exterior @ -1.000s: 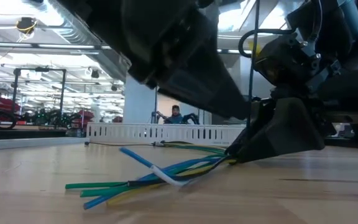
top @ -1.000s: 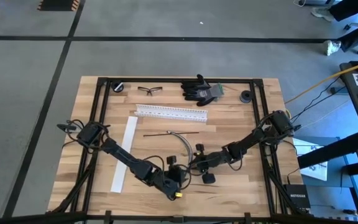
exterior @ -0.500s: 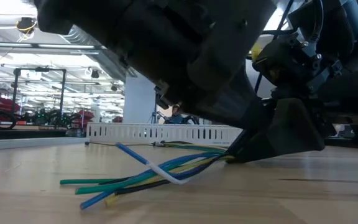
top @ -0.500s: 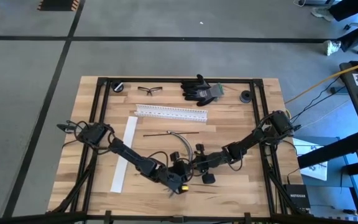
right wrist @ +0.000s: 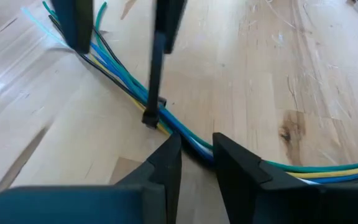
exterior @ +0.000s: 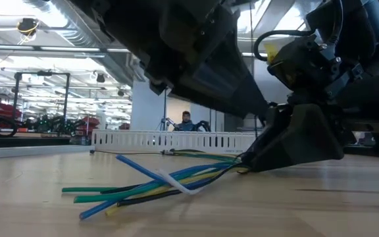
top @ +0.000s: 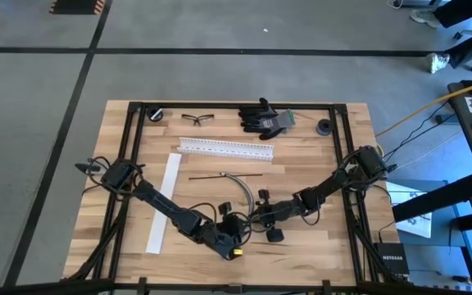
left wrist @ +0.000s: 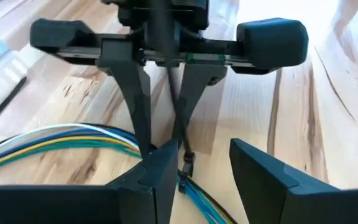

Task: Ziptie cables
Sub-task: Wrap the black zip tie on the cable

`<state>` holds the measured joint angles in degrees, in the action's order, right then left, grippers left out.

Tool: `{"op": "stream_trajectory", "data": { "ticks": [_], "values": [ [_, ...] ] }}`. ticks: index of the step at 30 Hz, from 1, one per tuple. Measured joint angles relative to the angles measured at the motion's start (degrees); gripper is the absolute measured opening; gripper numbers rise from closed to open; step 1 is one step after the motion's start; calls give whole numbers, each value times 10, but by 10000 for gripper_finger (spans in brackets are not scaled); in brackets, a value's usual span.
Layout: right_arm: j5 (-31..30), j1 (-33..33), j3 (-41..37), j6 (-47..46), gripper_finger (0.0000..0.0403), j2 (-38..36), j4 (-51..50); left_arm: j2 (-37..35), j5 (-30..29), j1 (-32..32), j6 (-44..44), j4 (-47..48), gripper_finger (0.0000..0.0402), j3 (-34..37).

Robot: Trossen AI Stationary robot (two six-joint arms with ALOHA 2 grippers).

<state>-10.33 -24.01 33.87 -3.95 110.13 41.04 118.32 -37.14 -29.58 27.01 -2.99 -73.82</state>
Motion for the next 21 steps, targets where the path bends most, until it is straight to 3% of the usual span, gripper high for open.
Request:
{"op": "stream_trajectory", "data": {
  "ticks": [8,21],
  "values": [
    [0,0,5,0,76,0,-4,13,2,4,35,6,131,9],
    [-1,0,7,0,76,0,-7,40,58,27,-47,-64,131,16]
  ]
}}
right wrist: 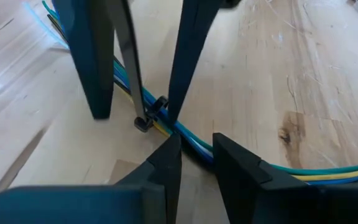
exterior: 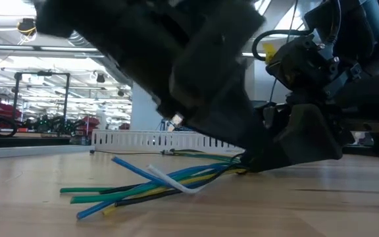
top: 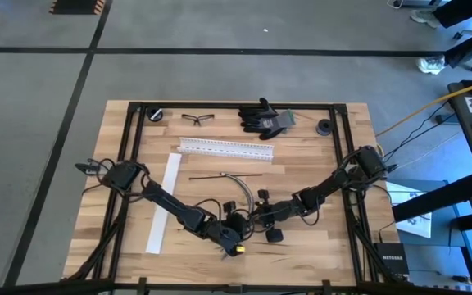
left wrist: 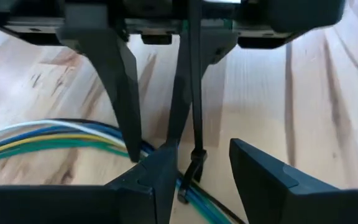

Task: Ziptie cables
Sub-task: Wrap the black zip tie on the cable

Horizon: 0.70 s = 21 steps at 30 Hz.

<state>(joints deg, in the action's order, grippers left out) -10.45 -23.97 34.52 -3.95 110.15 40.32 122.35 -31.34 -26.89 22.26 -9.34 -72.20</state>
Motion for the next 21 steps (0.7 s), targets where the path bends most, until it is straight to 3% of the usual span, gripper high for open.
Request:
{"op": "stream_trajectory", "data": {
  "ticks": [8,11,16,21],
  "values": [
    [0,0,0,1,76,0,-1,13,-25,-3,-15,27,127,0],
    [0,0,0,10,76,-4,-4,13,-35,-5,-28,35,97,0],
    [2,0,-1,13,76,-30,-29,13,-38,-6,-43,40,14,0],
    [14,0,-1,13,76,-97,-95,13,-38,-9,-47,40,13,0]
  ]
}}
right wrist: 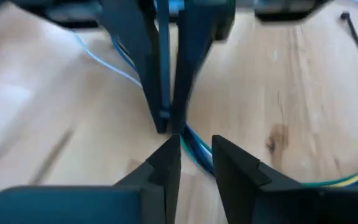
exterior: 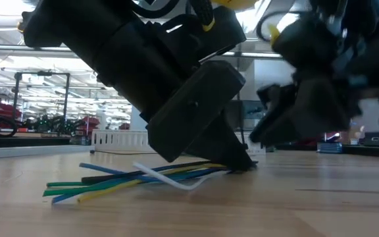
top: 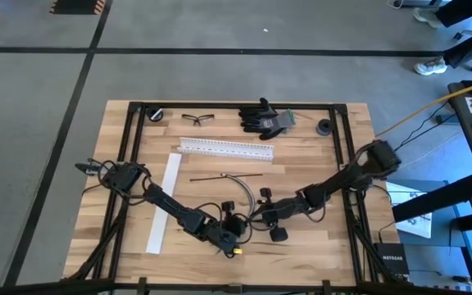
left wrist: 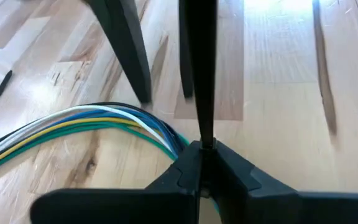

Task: Ziptie cables
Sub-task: Wrap the black zip tie on the cable

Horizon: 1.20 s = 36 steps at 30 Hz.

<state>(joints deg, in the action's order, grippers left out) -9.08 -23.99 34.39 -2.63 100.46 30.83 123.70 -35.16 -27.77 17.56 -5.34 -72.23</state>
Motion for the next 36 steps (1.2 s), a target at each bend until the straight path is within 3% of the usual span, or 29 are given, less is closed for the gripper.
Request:
{"op": "stream_trajectory", "data": {
  "ticks": [6,21,32,36],
  "values": [
    [21,0,1,-55,76,-44,0,0,2,0,0,-1,4,0],
    [42,0,2,-29,76,40,132,1,4,-2,-9,-16,2,0],
    [42,0,39,5,75,78,111,1,5,-4,-11,-16,2,1],
    [48,0,39,17,38,78,104,1,4,-4,-11,-15,2,1]
  ]
}}
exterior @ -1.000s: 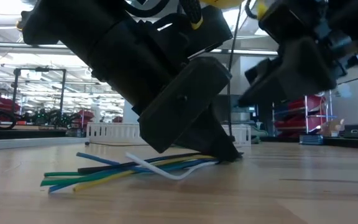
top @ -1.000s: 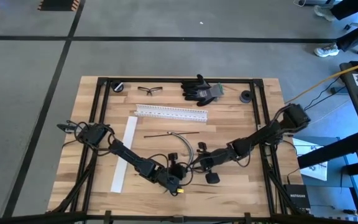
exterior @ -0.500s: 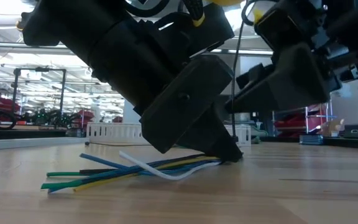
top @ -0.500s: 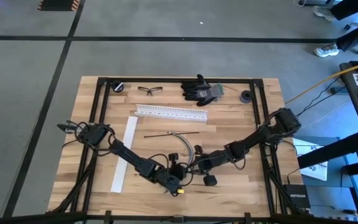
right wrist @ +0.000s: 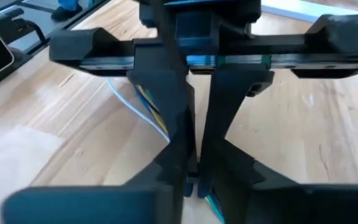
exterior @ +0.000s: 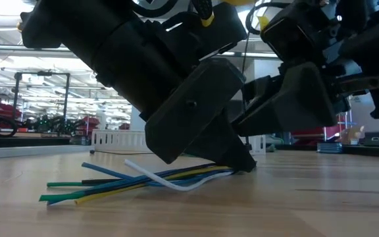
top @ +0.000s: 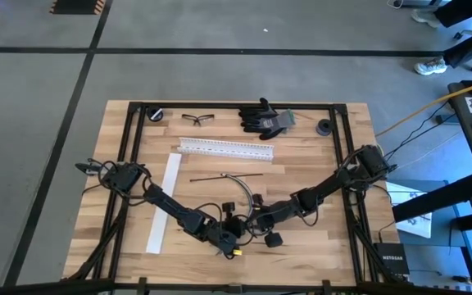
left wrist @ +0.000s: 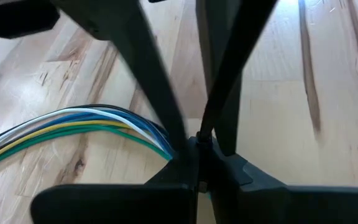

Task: Ziptie cables
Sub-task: Wrap the black zip tie on the cable

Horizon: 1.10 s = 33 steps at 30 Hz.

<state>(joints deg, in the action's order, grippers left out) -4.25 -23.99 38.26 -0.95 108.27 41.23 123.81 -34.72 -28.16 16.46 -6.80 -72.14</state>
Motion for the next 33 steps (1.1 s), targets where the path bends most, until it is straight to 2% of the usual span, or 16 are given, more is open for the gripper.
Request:
{"op": "stream_trajectory", "data": {
  "ticks": [3,12,19,24,29,33],
  "values": [
    [9,0,0,11,8,0,-5,0,0,0,0,1,2,0],
    [11,0,0,12,0,-2,-9,-9,3,-7,-30,6,2,0],
    [7,0,0,11,0,-2,-10,-9,3,-7,6,8,5,0],
    [-6,0,-1,-3,0,-2,-25,-14,2,-6,67,26,61,0],
    [-30,0,1,-17,0,-2,-37,-43,57,-12,120,61,124,0],
    [-36,-1,19,-17,0,-2,-62,-52,36,-30,164,62,148,0]
  ]
}}
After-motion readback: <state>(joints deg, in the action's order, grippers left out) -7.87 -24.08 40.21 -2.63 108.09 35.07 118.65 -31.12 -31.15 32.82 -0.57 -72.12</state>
